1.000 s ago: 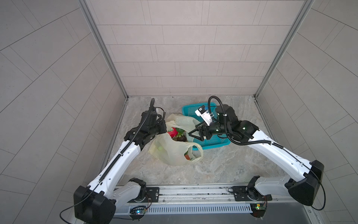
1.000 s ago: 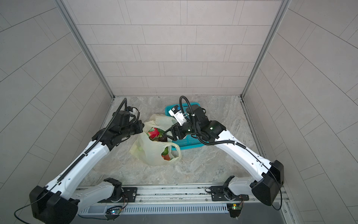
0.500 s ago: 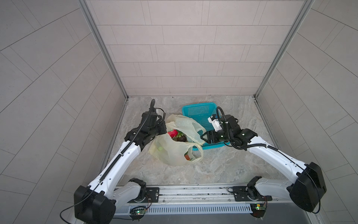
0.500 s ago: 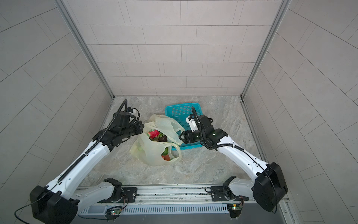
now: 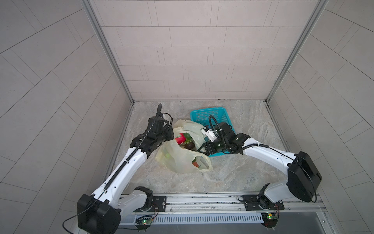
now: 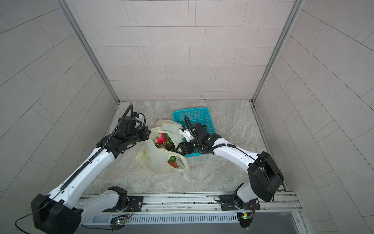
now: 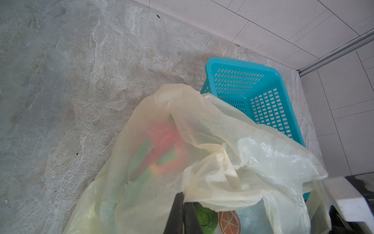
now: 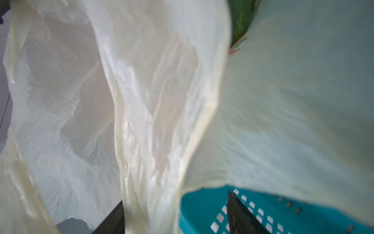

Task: Place the fruits into the plastic bag
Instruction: Pick up the plastic bag from the center of the table.

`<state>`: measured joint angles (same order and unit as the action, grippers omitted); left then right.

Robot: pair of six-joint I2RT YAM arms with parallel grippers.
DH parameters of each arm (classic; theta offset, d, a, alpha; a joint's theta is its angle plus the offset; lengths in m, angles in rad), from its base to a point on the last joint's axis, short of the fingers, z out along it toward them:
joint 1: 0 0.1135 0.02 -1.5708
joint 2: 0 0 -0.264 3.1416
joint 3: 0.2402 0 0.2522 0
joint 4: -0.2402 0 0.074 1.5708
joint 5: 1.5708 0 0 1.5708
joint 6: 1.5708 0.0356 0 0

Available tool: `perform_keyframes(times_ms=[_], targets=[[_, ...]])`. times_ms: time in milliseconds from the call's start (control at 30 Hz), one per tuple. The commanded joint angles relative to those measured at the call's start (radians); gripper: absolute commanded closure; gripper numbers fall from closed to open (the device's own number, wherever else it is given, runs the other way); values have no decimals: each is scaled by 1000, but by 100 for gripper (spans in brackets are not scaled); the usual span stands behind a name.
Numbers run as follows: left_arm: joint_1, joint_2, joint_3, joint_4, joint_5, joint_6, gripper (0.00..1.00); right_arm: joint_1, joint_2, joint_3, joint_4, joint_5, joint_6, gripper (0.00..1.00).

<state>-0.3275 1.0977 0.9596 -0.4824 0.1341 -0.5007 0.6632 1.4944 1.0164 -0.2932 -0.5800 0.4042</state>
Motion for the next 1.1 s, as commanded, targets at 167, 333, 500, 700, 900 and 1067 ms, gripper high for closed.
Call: perform_keyframes(times_ms=[167, 333, 500, 700, 900, 1067], targets=[[3, -22, -17, 10, -4, 5, 100, 22, 110, 54, 64, -40, 22, 60], [4, -23, -16, -5, -8, 8, 100, 23, 91, 72, 46, -63, 5, 95], [3, -10, 9, -58, -32, 18, 100, 21, 22, 100, 19, -47, -33, 100], [5, -3, 36, -94, -31, 22, 100, 21, 12, 201, -33, -69, -22, 100], [12, 18, 102, -178, -15, 45, 100, 21, 53, 361, -77, -110, 15, 100], [37, 61, 180, -267, 38, 63, 100, 9, 142, 551, -204, -50, 40, 100]])
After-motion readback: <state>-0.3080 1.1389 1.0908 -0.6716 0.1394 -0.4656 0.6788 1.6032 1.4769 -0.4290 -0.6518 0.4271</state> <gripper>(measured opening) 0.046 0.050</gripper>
